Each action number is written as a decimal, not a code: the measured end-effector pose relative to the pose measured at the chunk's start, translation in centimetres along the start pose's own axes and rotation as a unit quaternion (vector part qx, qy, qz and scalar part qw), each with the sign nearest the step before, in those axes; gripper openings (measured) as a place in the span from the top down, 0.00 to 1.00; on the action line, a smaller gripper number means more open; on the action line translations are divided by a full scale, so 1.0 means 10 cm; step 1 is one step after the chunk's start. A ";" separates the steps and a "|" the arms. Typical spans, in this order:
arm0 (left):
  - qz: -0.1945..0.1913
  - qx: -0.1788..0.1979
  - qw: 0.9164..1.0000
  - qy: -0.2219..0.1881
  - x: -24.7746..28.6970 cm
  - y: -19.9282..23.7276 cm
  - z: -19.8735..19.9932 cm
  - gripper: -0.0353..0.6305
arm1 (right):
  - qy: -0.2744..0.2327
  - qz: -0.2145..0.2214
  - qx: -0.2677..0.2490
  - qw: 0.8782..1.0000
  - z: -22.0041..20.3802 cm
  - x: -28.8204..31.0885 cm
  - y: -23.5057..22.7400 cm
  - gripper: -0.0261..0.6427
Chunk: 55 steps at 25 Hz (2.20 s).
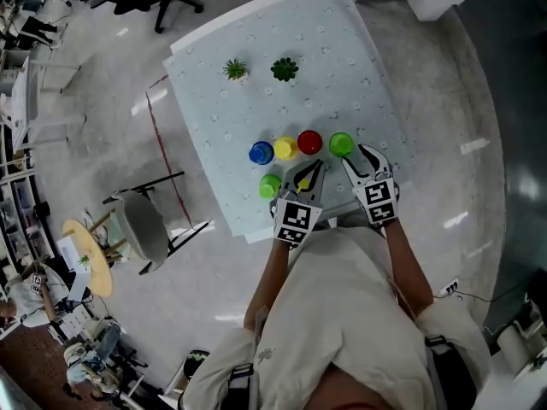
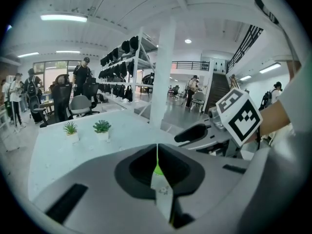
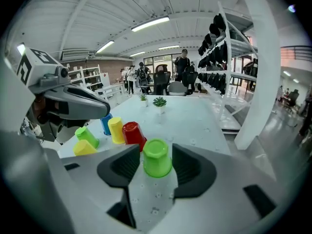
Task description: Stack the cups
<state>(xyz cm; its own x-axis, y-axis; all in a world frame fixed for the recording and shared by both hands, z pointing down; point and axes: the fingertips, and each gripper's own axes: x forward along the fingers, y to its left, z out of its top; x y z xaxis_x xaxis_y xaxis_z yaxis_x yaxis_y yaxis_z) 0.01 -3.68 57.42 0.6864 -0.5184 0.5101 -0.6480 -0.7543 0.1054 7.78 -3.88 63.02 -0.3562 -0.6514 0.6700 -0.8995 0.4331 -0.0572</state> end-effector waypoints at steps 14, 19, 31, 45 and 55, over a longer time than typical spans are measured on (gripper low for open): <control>-0.003 -0.005 1.000 0.029 0.20 -0.08 -0.10 0.92 | 0.029 0.039 -0.023 0.999 -0.13 0.28 0.05 0.56; -0.001 -0.010 0.999 0.035 0.22 -0.08 -0.14 0.92 | 0.033 0.047 -0.012 0.998 -0.19 0.37 0.05 0.55; 0.006 -0.014 0.999 0.032 0.17 -0.08 -0.18 0.92 | 0.042 0.048 -0.012 0.998 -0.21 0.41 0.04 0.64; 0.022 -0.011 1.000 0.014 -0.02 0.02 -0.08 0.92 | 0.022 0.038 -0.047 0.998 0.12 0.09 0.08 0.64; 0.050 -0.022 0.998 0.010 -0.22 0.19 -0.10 0.92 | -0.012 0.068 -0.080 0.994 0.60 -0.03 0.36 0.64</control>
<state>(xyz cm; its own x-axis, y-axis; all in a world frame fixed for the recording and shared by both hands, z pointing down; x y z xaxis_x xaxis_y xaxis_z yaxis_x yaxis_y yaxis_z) -3.06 -3.58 57.30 0.6115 -0.5818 0.5362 -0.7267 -0.6810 0.0898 3.16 -5.88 58.19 -0.4788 -0.5948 0.6457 -0.7923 0.6096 -0.0260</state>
